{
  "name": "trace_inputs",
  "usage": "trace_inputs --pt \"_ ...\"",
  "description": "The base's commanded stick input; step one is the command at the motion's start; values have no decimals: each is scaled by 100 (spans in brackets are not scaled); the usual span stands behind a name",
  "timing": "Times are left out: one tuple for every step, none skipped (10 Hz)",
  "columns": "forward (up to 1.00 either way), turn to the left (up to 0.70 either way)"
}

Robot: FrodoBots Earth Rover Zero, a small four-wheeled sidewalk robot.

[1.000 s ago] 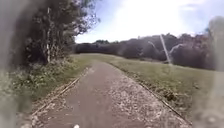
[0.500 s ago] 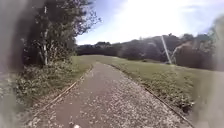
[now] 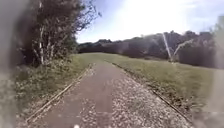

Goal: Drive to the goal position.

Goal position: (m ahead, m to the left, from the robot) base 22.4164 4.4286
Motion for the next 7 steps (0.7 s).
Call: trace_inputs --pt "70 0" --pt "70 0" --pt "70 0" --pt "70 0" --pt "70 0" --pt "70 0" --pt "70 0"
